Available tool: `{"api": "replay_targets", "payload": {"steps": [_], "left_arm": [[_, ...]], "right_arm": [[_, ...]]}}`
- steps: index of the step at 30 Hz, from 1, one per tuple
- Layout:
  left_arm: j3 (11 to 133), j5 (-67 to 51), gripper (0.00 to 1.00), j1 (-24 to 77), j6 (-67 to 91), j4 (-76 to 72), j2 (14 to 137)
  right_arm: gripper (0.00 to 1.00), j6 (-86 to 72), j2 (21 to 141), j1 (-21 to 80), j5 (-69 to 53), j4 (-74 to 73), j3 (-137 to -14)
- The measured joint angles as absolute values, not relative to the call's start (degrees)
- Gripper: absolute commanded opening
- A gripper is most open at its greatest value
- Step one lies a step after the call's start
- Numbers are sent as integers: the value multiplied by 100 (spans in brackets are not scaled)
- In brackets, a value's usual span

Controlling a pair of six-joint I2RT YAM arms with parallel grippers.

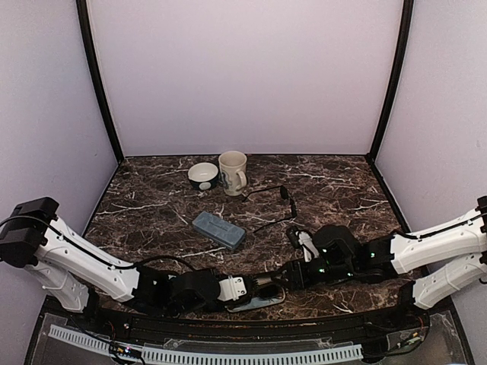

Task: Organize the sunglasses
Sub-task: Close the case with sunglasses at the center of the board.

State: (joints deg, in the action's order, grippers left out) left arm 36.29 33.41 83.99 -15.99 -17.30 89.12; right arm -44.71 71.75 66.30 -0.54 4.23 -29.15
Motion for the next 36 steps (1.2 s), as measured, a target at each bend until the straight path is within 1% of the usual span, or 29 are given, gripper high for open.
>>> {"api": "replay_targets", "payload": {"steps": [4,12,16,28,36], "left_arm": [[3715,3612,13,8451,-1588,-1745,9061],[3913,3874,13,8586,-1529,-1688,9273],[3951,3935,13,8617,-1492,-1656,9308],[4023,3994,13,8670,-1446,-1638,9369],[4027,3997,13,8680,-1435,-1638,9369]], "right_arm": [[56,-4654,7098,6630,5,259,-2766],[42,-5186,6521,6650,-36,23,-2307],[38,-5404,6523,6729,-137,62,-2152],[36,-6020,7255,7067,-320,604,-2053],[31,-6228,7417,7089,-296,851,-2053]]}}
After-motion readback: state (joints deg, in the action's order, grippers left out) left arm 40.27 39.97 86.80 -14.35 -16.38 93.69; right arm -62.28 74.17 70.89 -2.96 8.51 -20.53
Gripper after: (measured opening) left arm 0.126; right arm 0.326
